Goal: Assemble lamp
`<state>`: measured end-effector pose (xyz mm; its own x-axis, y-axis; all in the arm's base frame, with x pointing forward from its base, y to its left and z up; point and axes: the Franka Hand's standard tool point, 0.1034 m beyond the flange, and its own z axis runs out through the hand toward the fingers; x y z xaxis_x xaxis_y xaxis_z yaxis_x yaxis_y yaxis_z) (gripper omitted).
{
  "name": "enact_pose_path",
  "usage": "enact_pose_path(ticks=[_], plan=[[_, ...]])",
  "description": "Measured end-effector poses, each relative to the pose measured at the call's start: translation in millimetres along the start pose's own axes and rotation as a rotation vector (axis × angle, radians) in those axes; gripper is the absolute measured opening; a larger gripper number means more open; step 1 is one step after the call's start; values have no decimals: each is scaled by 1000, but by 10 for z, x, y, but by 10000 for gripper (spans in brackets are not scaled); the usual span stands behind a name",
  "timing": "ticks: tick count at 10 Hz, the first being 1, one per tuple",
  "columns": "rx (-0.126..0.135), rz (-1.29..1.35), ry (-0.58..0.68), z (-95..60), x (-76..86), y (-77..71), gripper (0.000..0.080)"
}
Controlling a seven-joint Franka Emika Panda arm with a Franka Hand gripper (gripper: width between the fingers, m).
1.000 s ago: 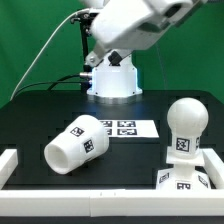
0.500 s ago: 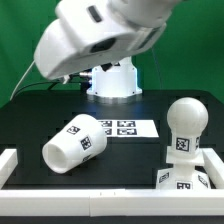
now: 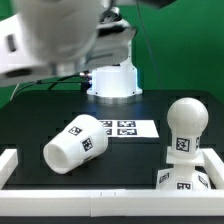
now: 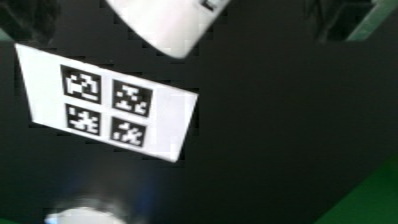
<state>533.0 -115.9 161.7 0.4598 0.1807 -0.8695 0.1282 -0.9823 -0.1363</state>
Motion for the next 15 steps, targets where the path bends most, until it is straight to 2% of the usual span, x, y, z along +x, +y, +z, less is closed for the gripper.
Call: enact_pose_path(ticks=[1,2,3,4,5,6,7,8,9,10,14,15], plan=[[117,81,-32,121,-68,-40,698],[187,81,-28,175,-145,-52,698],[239,92,-41,224,-188,-36,698],[313,96,-47,263,-169,-20,698],[346,102,-42,282,-179,33,698],[350,177,-54,297,-178,70,698],[342,269,-55,325,-159,174,698],[299,263,11,238,-128,264,698],[316,204,29,215,-180,274,698],[324,219,27,240,-164,302,698],[325,220,23,253,-154,301,698],[329,358,61,202,-77,407,698]])
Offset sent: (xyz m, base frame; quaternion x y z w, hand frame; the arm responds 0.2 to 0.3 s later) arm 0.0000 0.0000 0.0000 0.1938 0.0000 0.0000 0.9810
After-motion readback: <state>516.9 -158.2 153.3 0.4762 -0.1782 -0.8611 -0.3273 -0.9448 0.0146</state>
